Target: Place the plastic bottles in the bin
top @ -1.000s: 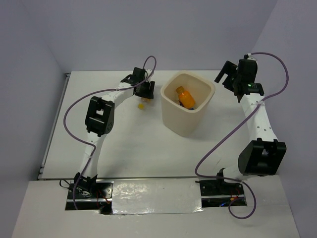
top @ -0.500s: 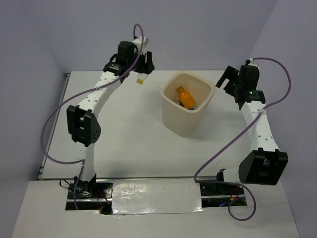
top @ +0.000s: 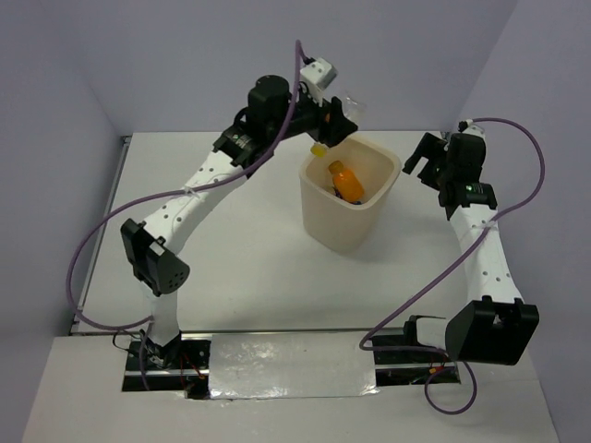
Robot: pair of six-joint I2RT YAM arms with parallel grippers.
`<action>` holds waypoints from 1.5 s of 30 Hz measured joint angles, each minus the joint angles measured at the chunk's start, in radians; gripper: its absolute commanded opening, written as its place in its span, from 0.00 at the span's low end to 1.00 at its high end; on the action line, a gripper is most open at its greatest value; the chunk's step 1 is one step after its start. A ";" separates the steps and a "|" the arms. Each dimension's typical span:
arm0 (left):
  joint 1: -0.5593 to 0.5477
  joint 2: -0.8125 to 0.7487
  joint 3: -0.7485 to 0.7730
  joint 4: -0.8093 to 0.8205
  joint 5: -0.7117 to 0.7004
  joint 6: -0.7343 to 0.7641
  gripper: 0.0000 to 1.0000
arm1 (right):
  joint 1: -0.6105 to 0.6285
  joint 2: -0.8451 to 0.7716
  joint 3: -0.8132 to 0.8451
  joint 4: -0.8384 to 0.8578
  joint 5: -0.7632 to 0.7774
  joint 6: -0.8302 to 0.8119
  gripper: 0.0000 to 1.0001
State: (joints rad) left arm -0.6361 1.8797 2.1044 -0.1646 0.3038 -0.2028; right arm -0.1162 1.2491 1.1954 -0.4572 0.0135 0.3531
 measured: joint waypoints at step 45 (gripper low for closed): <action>0.373 -0.774 -1.226 -0.124 -0.671 -0.322 0.99 | -0.027 -0.401 -0.398 0.176 0.230 0.079 1.00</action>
State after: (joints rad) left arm -0.2630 1.1057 0.8780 -0.2886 -0.3672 -0.5251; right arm -0.1436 0.8478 0.7975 -0.2810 0.2440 0.4316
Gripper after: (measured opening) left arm 0.994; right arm 0.997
